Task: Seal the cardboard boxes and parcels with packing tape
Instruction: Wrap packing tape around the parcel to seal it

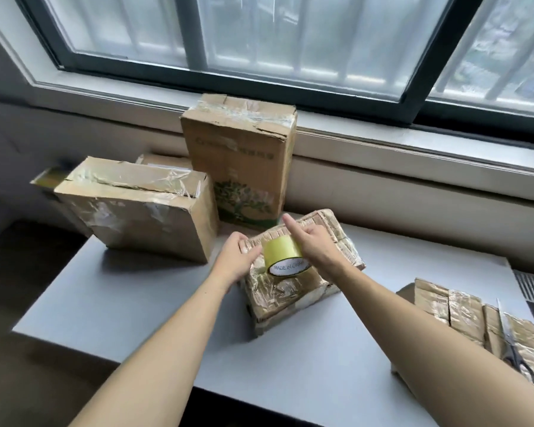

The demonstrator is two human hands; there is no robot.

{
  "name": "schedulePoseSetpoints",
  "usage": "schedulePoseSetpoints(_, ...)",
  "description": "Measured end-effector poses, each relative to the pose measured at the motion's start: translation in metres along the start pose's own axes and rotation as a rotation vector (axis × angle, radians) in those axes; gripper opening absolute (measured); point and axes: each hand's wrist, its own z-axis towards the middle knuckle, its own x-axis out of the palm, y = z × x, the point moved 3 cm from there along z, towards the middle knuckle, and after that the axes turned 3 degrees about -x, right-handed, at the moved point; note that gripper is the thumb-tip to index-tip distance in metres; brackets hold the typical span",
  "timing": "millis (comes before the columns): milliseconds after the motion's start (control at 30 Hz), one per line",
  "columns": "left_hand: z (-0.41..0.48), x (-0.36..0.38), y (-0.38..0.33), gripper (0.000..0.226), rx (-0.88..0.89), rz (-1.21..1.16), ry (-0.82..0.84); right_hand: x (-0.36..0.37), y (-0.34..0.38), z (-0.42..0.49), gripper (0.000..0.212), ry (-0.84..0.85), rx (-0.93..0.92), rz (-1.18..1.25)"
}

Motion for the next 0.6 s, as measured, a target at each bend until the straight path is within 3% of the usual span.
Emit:
schedulePoseSetpoints(133, -0.001, -0.015, 0.0, 0.019, 0.047, 0.103, -0.007, 0.018, -0.002, -0.003, 0.073, 0.019, 0.122, -0.02)
schedulePoseSetpoints(233, -0.002, -0.033, 0.003, 0.015, 0.087, 0.173, 0.034, 0.041, 0.007, -0.01, 0.06, 0.087, 0.116, -0.031)
schedulePoseSetpoints(333, -0.001, -0.049, 0.009, 0.009, 0.115, 0.228, 0.074, 0.062, 0.011, -0.015, 0.062, 0.141, 0.106, -0.029)
schedulePoseSetpoints(433, 0.003, -0.052, 0.006, 0.009, 0.157, 0.266, 0.093, 0.063, 0.01, -0.021, 0.049, 0.048, 0.184, -0.016)
schedulePoseSetpoints(533, 0.005, -0.037, -0.002, 0.011, 0.159, 0.388, 0.104, 0.054, -0.005, -0.026, 0.058, -0.031, 0.284, 0.01)
schedulePoseSetpoints(600, 0.005, -0.029, -0.012, 0.014, 0.144, 0.465, 0.077, 0.047, -0.009, -0.027, 0.056, -0.06, 0.254, 0.006)
